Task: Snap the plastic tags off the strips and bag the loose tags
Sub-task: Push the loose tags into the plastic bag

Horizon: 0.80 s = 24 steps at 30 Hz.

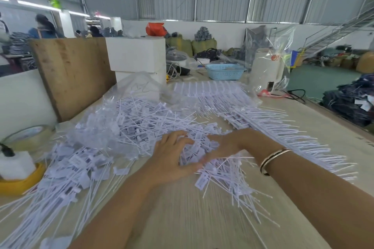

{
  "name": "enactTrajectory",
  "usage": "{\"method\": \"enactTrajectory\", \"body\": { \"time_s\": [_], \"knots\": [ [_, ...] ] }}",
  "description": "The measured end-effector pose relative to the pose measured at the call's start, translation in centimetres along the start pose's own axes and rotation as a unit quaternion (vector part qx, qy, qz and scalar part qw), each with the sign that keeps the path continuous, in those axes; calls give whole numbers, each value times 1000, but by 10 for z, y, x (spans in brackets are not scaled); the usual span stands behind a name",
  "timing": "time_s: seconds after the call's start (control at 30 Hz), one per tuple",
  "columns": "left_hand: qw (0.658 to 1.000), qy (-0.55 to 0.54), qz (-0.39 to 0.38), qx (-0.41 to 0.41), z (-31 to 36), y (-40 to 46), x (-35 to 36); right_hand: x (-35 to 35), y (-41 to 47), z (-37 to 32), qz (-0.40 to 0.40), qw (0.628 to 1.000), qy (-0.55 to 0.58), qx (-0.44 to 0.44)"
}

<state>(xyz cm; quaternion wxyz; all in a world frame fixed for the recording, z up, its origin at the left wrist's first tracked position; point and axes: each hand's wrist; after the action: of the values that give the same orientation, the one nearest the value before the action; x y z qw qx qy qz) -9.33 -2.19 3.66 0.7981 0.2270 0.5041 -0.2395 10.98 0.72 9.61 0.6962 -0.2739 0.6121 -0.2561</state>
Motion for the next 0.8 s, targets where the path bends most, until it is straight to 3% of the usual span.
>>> {"method": "enactTrajectory", "body": {
  "time_s": [0.1, 0.17, 0.27, 0.33, 0.5, 0.6, 0.8],
  "knots": [
    [991, -31, 129, 11, 5, -2, -19, -17, 12, 14, 217, 973, 71, 28],
    [993, -52, 98, -36, 6, -3, -31, -20, 29, 22, 267, 949, 168, 5],
    [990, 18, -81, -111, 9, -2, -30, -16, 50, 24, 142, 952, 265, -60],
    [978, 68, -135, -143, 11, 0, -18, -18, 57, 25, 95, 957, 268, -49],
    [982, 47, -90, -158, 12, 2, 3, -29, 54, 27, -15, 966, 249, -62],
    [987, 4, -80, -138, 10, 0, 6, -29, 54, 22, -39, 971, 222, -81],
    [988, -62, -80, -116, 10, 2, 11, -18, 50, 10, -84, 920, 345, -164]
  ]
}}
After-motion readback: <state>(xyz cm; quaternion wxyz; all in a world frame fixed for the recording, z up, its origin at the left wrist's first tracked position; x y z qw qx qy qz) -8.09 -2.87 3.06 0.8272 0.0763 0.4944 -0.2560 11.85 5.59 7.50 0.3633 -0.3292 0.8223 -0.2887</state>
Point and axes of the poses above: each hand's wrist, its own y-axis towards the middle knuckle, its own x-axis out of the palm, z = x × y, and after that the axes turned 14 degrees about -z, right-handed
